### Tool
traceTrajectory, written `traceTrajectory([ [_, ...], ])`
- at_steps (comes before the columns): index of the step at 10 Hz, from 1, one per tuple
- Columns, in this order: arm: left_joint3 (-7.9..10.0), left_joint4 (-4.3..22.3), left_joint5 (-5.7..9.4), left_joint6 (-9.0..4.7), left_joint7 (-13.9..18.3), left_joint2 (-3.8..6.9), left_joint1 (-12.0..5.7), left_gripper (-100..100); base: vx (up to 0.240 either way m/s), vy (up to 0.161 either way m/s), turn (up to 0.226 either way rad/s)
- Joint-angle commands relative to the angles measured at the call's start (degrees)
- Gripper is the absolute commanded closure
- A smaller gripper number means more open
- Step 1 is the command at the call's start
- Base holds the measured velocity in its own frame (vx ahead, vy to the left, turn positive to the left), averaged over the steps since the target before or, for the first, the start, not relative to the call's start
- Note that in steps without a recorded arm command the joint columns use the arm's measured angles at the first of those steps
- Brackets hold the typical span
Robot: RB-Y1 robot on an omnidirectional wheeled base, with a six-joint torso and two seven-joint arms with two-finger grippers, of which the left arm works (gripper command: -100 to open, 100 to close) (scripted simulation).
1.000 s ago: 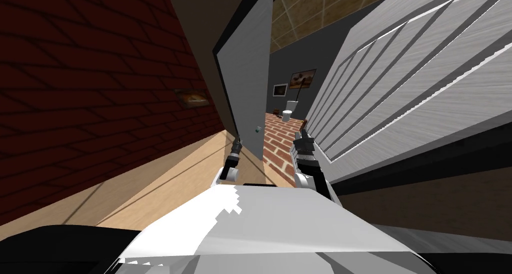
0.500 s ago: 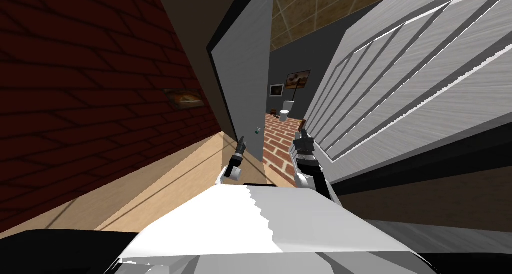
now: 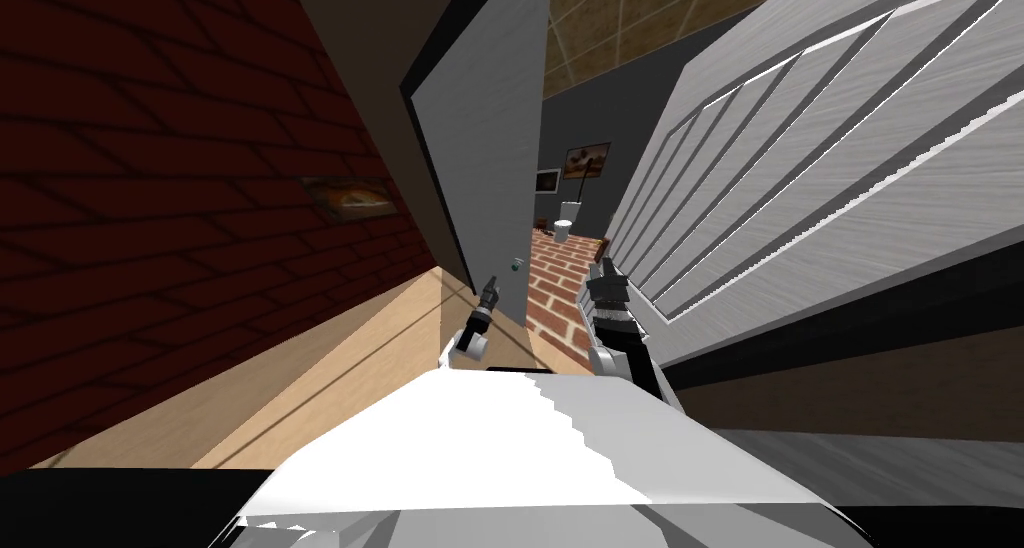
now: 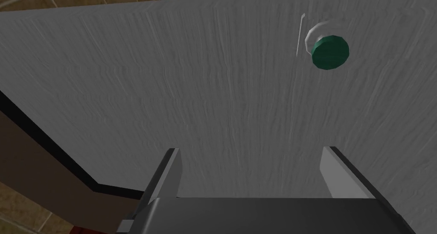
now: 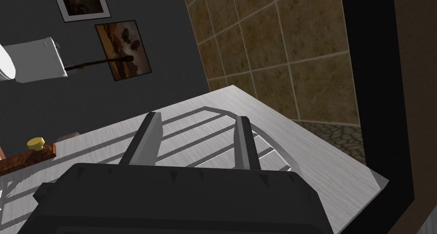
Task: Push the door open
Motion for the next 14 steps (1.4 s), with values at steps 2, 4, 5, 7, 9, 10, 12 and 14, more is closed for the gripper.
traceTrajectory([
  [2, -1.54, 3.58, 0.12, 0.16, 0.59, 0.26, -1.9, -100, 0.082, 0.098, -0.111],
  [4, -3.21, 6.85, 0.23, 0.48, 1.17, 0.55, -3.71, -100, 0.089, 0.134, -0.146],
  [5, -3.75, 7.91, 0.27, 0.59, 1.36, 0.64, -4.3, -100, 0.067, 0.124, -0.095],
  [7, -5.19, 10.72, 0.36, 0.87, 1.86, 0.85, -5.85, -100, 0.092, 0.123, -0.134],
  [9, -6.77, 13.82, 0.47, 1.18, 2.41, 1.04, -7.56, -100, 0.091, 0.114, -0.122],
  [10, -7.1, 14.48, 0.49, 1.24, 2.53, 1.08, -7.92, -100, 0.083, 0.108, -0.092],
  [12, -7.4, 15.51, 0.51, 1.1, 2.59, 1.01, -8.43, -100, 0.054, 0.083, -0.066],
  [14, -7.07, 16.57, 0.54, 0.73, 2.5, 0.68, -8.87, -100, 0.122, -0.019, -0.03],
])
